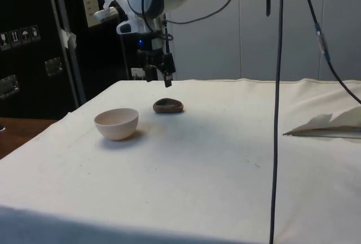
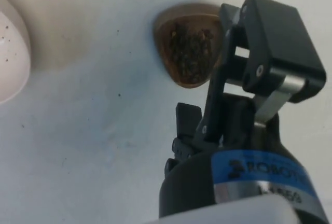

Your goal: Pour the coffee beans from the cup into the bowl.

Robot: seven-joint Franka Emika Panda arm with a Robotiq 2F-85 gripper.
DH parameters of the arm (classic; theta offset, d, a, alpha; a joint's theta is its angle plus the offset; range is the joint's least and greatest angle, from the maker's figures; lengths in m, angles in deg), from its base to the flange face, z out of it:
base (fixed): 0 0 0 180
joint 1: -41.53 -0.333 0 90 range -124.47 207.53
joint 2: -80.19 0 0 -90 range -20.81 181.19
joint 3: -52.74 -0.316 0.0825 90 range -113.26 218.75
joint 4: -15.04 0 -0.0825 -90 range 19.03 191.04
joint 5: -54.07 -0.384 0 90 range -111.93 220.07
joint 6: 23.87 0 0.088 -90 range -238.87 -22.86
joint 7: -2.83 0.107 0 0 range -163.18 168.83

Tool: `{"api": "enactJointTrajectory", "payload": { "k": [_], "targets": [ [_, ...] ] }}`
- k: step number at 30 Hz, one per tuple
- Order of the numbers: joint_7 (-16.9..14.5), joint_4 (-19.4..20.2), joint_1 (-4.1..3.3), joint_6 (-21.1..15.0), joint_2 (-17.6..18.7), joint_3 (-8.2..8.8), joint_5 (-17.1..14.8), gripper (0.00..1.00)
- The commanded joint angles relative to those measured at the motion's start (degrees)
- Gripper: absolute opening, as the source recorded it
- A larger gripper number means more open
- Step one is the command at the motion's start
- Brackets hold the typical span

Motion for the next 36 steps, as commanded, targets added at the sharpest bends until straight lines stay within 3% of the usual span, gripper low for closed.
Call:
{"api": "enactJointTrajectory", "payload": {
  "k": [1, 8, 9, 10, 15, 26, 27, 28, 34, 36],
  "targets": [
    [-0.9, -0.4, 0.52, -0.5, 0.4, -0.4, -0.4, 1.0],
    [-4.8, -3.0, 0.86, 0.0, 2.6, 0.4, -2.5, 1.0],
    [-4.2, -2.4, 0.4, -0.1, 2.2, 0.74, -2.2, 1.0],
    [-5.2, -3.4, 0.92, 0.1, 2.9, 0.52, -2.8, 1.0],
    [-7.2, -4.6, 0.86, -0.1, 4.4, 0.86, -4.1, 1.0],
    [-8.9, -6.2, 0.92, -0.2, 6.5, 0.63, -5.1, 1.0],
    [-8.6, -5.8, 0.57, -0.1, 6.1, 0.97, -5.0, 1.0],
    [-9.1, -6.6, 0.92, -0.2, 6.8, 0.69, -5.3, 1.0],
    [-10.9, -8.3, 1.32, 0.1, 8.4, 1.15, -6.1, 1.0],
    [-10.7, -8.1, 0.8, 0.0, 8.4, 1.6, -6.2, 1.0]
  ]
}}
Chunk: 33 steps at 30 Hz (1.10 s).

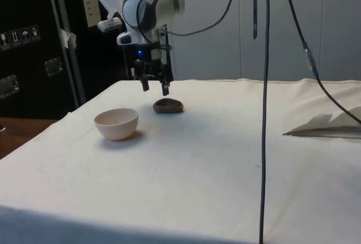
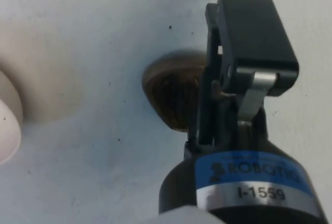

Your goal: Pour the coffee beans from the cup into the bowl.

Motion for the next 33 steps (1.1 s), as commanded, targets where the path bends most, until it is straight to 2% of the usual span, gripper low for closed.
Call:
{"api": "enactJointTrajectory", "payload": {
  "k": [1, 7, 8, 10, 13, 15, 16, 17, 27, 28, 29, 33],
  "targets": [
    [-1.3, -0.3, 0.52, 0.1, 0.3, -0.23, -0.5, 1.0],
    [-4.4, -0.9, 0.86, 0.3, 1.2, 0.0, -2.3, 1.0],
    [-3.9, -0.2, 0.46, 0.0, 0.7, 0.34, -2.2, 1.0],
    [-5.5, -1.8, 1.09, 0.6, 1.9, -0.11, -3.1, 1.0],
    [-6.6, -3.0, 1.2, 1.1, 2.8, 0.0, -4.1, 1.0],
    [-7.4, -3.9, 1.2, 1.6, 3.5, 0.11, -4.7, 1.0],
    [-7.0, -3.4, 0.8, 1.2, 3.2, 0.46, -4.6, 1.0],
    [-7.7, -4.3, 1.2, 1.8, 3.7, 0.17, -4.9, 1.0],
    [-10.9, -5.3, 1.38, 2.8, 4.8, 0.52, -6.4, 1.0],
    [-10.7, -5.0, 1.09, 2.8, 4.6, 0.74, -6.4, 1.0],
    [-11.2, -5.3, 1.38, 2.8, 4.8, 0.52, -6.5, 1.0],
    [-11.9, -5.6, 1.38, 2.9, 5.1, 0.57, -6.8, 1.0]
  ]
}}
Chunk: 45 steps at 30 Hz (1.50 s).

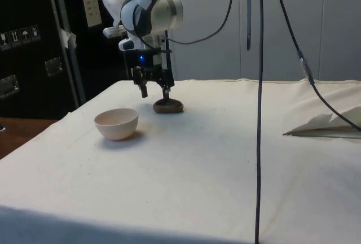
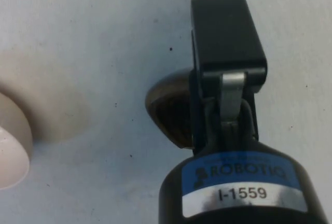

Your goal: Pour the coffee beans from the cup into the bowl.

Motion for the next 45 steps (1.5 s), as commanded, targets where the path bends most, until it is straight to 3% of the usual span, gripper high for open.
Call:
{"api": "enactJointTrajectory", "payload": {
  "k": [1, 5, 13, 14, 16, 20, 41, 45],
  "targets": [
    [-0.4, -0.6, 0.17, 0.1, 0.4, -0.23, -0.1, 1.0],
    [-0.5, -0.2, -0.06, 0.0, 0.2, -0.06, 0.0, 1.0],
    [-1.1, -1.7, 0.23, 0.3, 1.2, -0.23, -0.1, 1.0],
    [-1.0, -0.8, -0.06, 0.1, 0.5, -0.06, 0.0, 1.0],
    [-1.2, -2.3, 0.29, 0.5, 1.6, -0.23, -0.1, 1.0],
    [-1.3, -3.3, 0.29, 0.9, 2.2, -0.11, -0.1, 1.0],
    [-1.1, -3.4, 0.06, 1.1, 2.3, 0.06, 0.0, 1.0],
    [-1.0, -2.9, -0.46, 1.5, 1.8, 0.17, 0.2, 1.0]
  ]
}}
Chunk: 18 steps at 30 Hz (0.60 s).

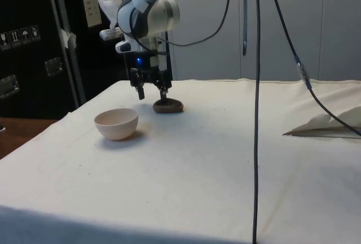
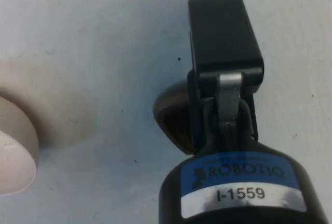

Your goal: Pour the coffee beans from the cup into the bowl.

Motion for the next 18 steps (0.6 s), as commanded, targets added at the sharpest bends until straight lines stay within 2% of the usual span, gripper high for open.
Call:
{"api": "enactJointTrajectory", "payload": {
  "k": [1, 3, 4, 5, 11, 12, 13, 18],
  "targets": [
    [0.1, 0.5, -0.4, 0.2, -0.6, 0.17, 0.3, 1.0],
    [0.0, 0.7, -0.57, 0.5, -0.9, 0.17, 0.3, 1.0],
    [0.0, 0.0, -0.29, 0.9, -0.3, 0.0, 0.1, 1.0],
    [-0.1, 0.9, -0.69, 0.7, -1.0, 0.17, 0.3, 1.0],
    [-0.6, 2.9, -1.26, 1.0, -2.5, 0.17, 0.4, 1.0],
    [-0.6, 2.3, -1.03, 1.7, -2.1, 0.0, 0.1, 1.0],
    [-0.7, 3.2, -1.26, 1.0, -2.6, 0.17, 0.3, 1.0],
    [-1.1, 3.6, -1.2, 1.2, -2.8, 0.06, 0.2, 1.0]
  ]
}}
